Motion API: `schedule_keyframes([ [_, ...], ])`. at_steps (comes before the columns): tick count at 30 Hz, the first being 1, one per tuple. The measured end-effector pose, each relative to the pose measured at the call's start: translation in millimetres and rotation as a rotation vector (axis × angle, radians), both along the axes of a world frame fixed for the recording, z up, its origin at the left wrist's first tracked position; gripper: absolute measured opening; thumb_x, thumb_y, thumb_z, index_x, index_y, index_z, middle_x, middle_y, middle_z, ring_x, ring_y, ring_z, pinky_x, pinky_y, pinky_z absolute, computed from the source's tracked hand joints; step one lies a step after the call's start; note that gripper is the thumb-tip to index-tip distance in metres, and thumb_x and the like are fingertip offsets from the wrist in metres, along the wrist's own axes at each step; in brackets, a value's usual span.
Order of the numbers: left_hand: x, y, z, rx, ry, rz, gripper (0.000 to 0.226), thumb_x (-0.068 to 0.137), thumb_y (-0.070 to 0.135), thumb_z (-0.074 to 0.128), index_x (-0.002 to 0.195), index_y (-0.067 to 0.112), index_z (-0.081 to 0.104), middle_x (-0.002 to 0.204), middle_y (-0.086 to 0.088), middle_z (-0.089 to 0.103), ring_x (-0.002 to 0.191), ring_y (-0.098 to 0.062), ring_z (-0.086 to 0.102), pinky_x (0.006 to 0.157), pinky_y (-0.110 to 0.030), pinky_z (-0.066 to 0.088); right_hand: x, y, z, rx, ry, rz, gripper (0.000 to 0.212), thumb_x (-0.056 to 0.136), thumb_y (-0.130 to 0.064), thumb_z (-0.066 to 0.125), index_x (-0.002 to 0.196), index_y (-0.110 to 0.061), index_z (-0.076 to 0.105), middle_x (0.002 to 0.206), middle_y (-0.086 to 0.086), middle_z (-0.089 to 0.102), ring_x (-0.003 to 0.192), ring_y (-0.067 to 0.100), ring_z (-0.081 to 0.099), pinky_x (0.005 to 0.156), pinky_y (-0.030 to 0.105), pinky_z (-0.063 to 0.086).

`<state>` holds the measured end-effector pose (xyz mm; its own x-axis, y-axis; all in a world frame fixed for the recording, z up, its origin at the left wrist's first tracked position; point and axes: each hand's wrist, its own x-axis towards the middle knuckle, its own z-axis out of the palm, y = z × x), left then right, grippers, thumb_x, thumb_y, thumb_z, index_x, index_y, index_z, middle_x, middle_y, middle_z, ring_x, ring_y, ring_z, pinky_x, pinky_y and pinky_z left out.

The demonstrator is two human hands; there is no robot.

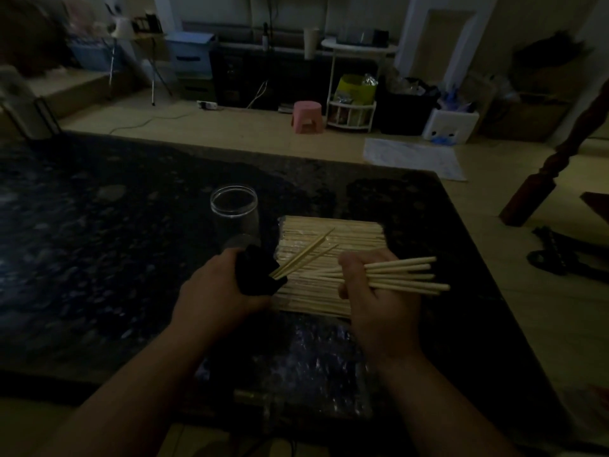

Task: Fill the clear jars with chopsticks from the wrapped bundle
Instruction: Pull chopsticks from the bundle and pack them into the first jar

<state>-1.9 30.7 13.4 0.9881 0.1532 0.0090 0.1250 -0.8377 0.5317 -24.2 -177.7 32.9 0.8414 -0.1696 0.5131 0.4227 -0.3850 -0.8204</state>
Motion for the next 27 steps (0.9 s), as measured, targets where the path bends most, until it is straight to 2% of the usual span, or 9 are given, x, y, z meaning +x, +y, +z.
schedule_keyframes([
  [2, 0.8, -0.1, -0.1, -0.011, 0.0, 0.003, 0.089, 0.05, 0.057, 0.084, 0.127, 0.031, 0.047, 0.119, 0.005, 0.06, 0.105, -0.018, 0.059, 0.089, -0.042, 0.051, 1.8, 4.2, 0.2, 0.174, 0.107, 0.028, 0.025, 0.095, -0.019, 0.059, 0.071, -0.014, 0.063, 0.066, 0.002, 0.062, 0.062, 0.007, 0.062, 0.061, 0.01, 0.044],
  [4, 0.2, -1.5, 0.2, -0.018, 0.008, -0.009, 0.089, 0.051, 0.058, 0.084, 0.127, 0.03, 0.047, 0.12, 0.004, 0.059, 0.107, -0.018, 0.058, 0.09, -0.042, 0.05, 2.7, 8.1, -0.1, 0.306, 0.213, 0.064, 0.023, 0.094, -0.019, 0.058, 0.073, -0.01, 0.064, 0.06, -0.001, 0.062, 0.056, 0.008, 0.062, 0.056, 0.014, 0.046],
  [8, -3.9, -6.1, 2.8, -0.03, -0.032, -0.061, 0.081, 0.053, 0.056, 0.084, 0.123, 0.032, 0.051, 0.116, 0.006, 0.06, 0.105, -0.017, 0.059, 0.089, -0.037, 0.049, 3.3, 11.6, -1.0, 0.393, 0.33, 0.116, 0.023, 0.093, -0.022, 0.059, 0.081, -0.004, 0.068, 0.062, 0.001, 0.065, 0.059, 0.012, 0.065, 0.056, 0.014, 0.047],
  [12, -4.8, -8.8, 3.7, -0.051, -0.053, -0.105, 0.083, 0.052, 0.052, 0.086, 0.126, 0.036, 0.051, 0.117, 0.009, 0.061, 0.105, -0.014, 0.06, 0.09, -0.035, 0.05, 8.5, 14.5, -5.2, 0.337, 0.426, 0.166, 0.005, 0.088, -0.023, 0.067, 0.086, -0.019, 0.069, 0.074, 0.002, 0.069, 0.066, 0.011, 0.066, 0.058, 0.018, 0.049],
  [14, -4.0, -7.5, 2.7, -0.043, -0.051, -0.113, 0.087, 0.05, 0.052, 0.087, 0.127, 0.037, 0.049, 0.118, 0.01, 0.06, 0.105, -0.012, 0.059, 0.09, -0.034, 0.05, 11.5, 15.0, -7.4, 0.296, 0.45, 0.157, 0.013, 0.083, -0.02, 0.073, 0.091, -0.026, 0.066, 0.08, -0.004, 0.065, 0.069, 0.011, 0.063, 0.058, 0.023, 0.049],
  [17, -3.4, -5.7, 2.5, -0.042, -0.054, -0.112, 0.088, 0.051, 0.051, 0.087, 0.128, 0.035, 0.049, 0.119, 0.008, 0.06, 0.106, -0.013, 0.059, 0.091, -0.036, 0.05, 15.6, 13.2, -8.4, 0.467, 0.443, 0.118, 0.015, 0.084, -0.008, 0.07, 0.086, -0.02, 0.062, 0.076, -0.001, 0.06, 0.058, 0.01, 0.059, 0.053, 0.023, 0.049],
  [19, -3.2, -5.2, 2.4, -0.035, -0.059, -0.112, 0.088, 0.052, 0.052, 0.086, 0.129, 0.034, 0.049, 0.119, 0.007, 0.06, 0.107, -0.015, 0.059, 0.092, -0.036, 0.049, 16.2, 12.6, -7.7, 0.567, 0.458, 0.12, 0.016, 0.088, -0.004, 0.065, 0.078, -0.016, 0.062, 0.075, 0.001, 0.061, 0.06, 0.009, 0.061, 0.056, 0.024, 0.051],
  [23, -2.3, -3.6, 1.5, 0.017, -0.056, -0.114, 0.088, 0.051, 0.055, 0.085, 0.129, 0.035, 0.049, 0.12, 0.008, 0.059, 0.108, -0.016, 0.059, 0.091, -0.036, 0.049, 18.0, 10.0, -13.9, 0.451, 0.498, 0.065, 0.01, 0.085, -0.015, 0.071, 0.078, -0.017, 0.064, 0.078, 0.005, 0.065, 0.065, 0.014, 0.062, 0.053, 0.023, 0.049],
  [27, -1.8, -2.7, 0.6, -0.025, -0.051, -0.113, 0.088, 0.051, 0.053, 0.085, 0.129, 0.034, 0.049, 0.121, 0.008, 0.059, 0.109, -0.015, 0.058, 0.092, -0.035, 0.049, 18.8, 4.9, -16.1, 0.38, 0.507, -0.012, 0.016, 0.083, -0.03, 0.073, 0.084, -0.019, 0.061, 0.078, 0.003, 0.059, 0.065, 0.015, 0.053, 0.057, 0.029, 0.045],
])
